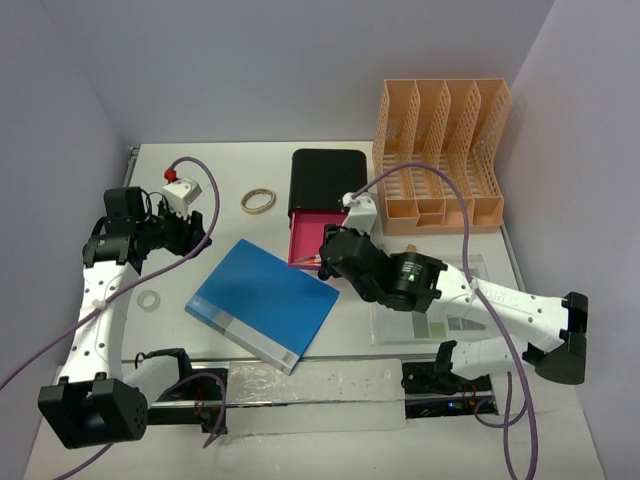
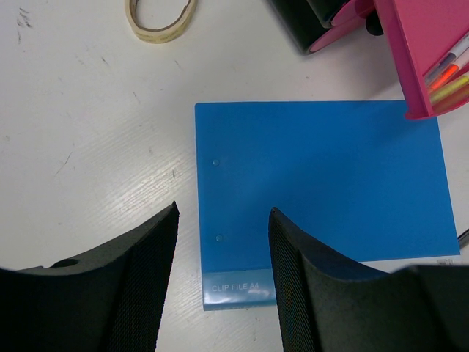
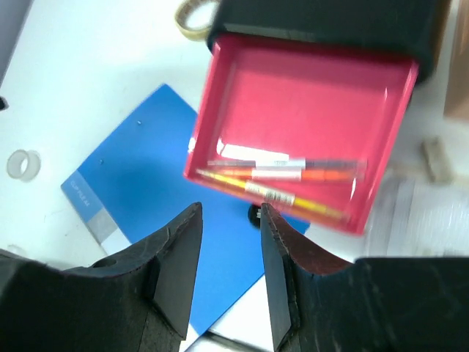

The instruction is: Organize the desk

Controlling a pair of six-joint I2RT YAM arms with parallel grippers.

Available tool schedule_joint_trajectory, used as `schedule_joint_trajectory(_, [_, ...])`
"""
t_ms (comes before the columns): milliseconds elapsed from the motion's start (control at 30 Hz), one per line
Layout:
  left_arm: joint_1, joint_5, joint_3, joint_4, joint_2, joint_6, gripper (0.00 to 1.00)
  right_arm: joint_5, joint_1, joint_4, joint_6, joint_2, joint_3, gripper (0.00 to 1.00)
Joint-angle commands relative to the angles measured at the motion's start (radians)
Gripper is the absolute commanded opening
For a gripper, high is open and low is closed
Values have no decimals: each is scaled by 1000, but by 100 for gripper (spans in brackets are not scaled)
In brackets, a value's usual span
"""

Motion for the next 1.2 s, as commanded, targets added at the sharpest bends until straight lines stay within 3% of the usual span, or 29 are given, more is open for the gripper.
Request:
schedule_joint_trajectory(0, [7,44,36,1,-29,5,59,164,72,-72,321,15,-48,45])
schedule_joint_trajectory(467, [8,34,21,-22,-55,40,59,226,159,46,546,160,-170,42])
schedule_joint_trajectory(567, [9,31,12,-24,-73,52,59,253,157,-8,596,217,-152,47])
schedule_joint_trajectory(700, [9,36,-6,-13,-83,57,59,252,148,-48,639,286,-128,61])
schedule_joint_trajectory(767, [10,41,-11,-7,-83,57,59,243,134,-44,651,319,-125,62])
schedule_joint_trajectory(967, [9,56,-9,-13,-74,63,59,292,122,-38,697,321,-139,43])
schedule_joint_trajectory(1167, [9,60,-24,-5,-83,72,59,346,113,-18,708,295,-169,34])
